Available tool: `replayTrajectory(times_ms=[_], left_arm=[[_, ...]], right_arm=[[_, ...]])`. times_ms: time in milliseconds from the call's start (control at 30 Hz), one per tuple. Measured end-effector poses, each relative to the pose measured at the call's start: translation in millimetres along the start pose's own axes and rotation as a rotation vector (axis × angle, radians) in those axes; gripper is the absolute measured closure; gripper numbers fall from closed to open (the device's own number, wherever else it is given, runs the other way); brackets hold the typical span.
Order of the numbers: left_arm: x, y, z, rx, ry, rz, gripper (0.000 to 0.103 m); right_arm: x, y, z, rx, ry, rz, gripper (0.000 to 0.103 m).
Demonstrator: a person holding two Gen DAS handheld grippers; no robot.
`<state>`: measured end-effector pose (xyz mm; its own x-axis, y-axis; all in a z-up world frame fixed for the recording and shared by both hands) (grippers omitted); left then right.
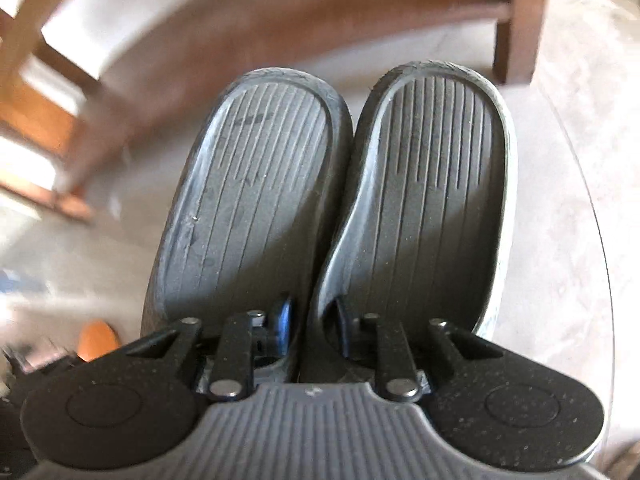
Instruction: Organize scattered shoes
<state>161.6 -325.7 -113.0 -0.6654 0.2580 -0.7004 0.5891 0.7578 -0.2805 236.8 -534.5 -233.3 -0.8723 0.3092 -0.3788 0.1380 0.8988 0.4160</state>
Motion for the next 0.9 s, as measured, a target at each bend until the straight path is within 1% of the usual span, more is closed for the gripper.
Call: replayTrajectory(times_ms=[133,200,233,367,400,467,500,600,667,767,800,833,900], left_arm=[[-14.3,0.3,-15.7,0.006,-0.062,0.014,0.04],[-20.6,-6.2,-22.7,0.028,-0.09,0.024,0.04],[-23.4,-10.0,-27.9,0.045,-0.111,0.036,0.04],[-41.8,-23.8,-57.7,0.148,-0.2,0.08,0.04],[-48.5,-26.7,-64.8,0.171,-0.231,0.091,0.04],[-56.8,-31.5,-80.0,0.222,-0.278,0.095,0.04],[-61.9,-34.1,-87.7,0.235,-0.304,0.1,0.04],[-72.7,-41.9,-108.5,0.245,-0.367,0.122,0.04],[-77.5,-44.9,-117.3,0.239,-0.395,0.132,0.04],[-79.2,-46.7,-123.6,0.233,-0.407,0.122,0.039],[-78.9,-46.7,-123.6,0.234,-0.401,0.113,0.039],[-78.2,-48.2,-124.1,0.235,-0.395,0.106,0.039],[-78.3,-51.2,-123.1,0.238,-0.386,0.104,0.039]], right_arm=[[-5.3,3.5,-38.9,-0.031,-0.148,0.02,0.078],[-7.6,7.5,-51.5,-0.029,-0.18,0.0,0.078],[-10.8,12.6,-66.0,-0.027,-0.213,-0.023,0.078],[-21.0,30.8,-81.9,-0.023,-0.288,-0.063,0.079],[-23.9,34.5,-99.5,-0.01,-0.332,-0.086,0.079],[-24.7,28.2,-139.6,0.009,-0.383,-0.103,0.079],[-28.7,28.1,-153.2,0.018,-0.418,-0.102,0.079],[-46.9,22.8,-166.0,0.017,-0.49,-0.101,0.079],[-27.2,10.8,-240.5,0.017,-0.52,-0.114,0.079],[-33.3,15.4,-272.5,0.022,-0.553,-0.143,0.079],[-29.2,7.6,-299.4,0.022,-0.553,-0.147,0.079],[-32.6,11.3,-305.7,0.023,-0.548,-0.16,0.079],[-46.9,17.3,-302.6,0.033,-0.52,-0.177,0.079]])
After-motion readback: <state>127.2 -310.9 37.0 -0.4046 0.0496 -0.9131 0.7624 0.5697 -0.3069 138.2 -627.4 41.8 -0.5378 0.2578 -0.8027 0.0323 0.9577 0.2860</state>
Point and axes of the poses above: each gripper's, at about its wrist camera, not at the fingertips, and z roughly the way its jaws point, y to its left, x to its underside, the point moved 5 cm from there along z, roughly the way its jaws point, and after that the axes turned 4 degrees about -y, right-handed, at the moved point
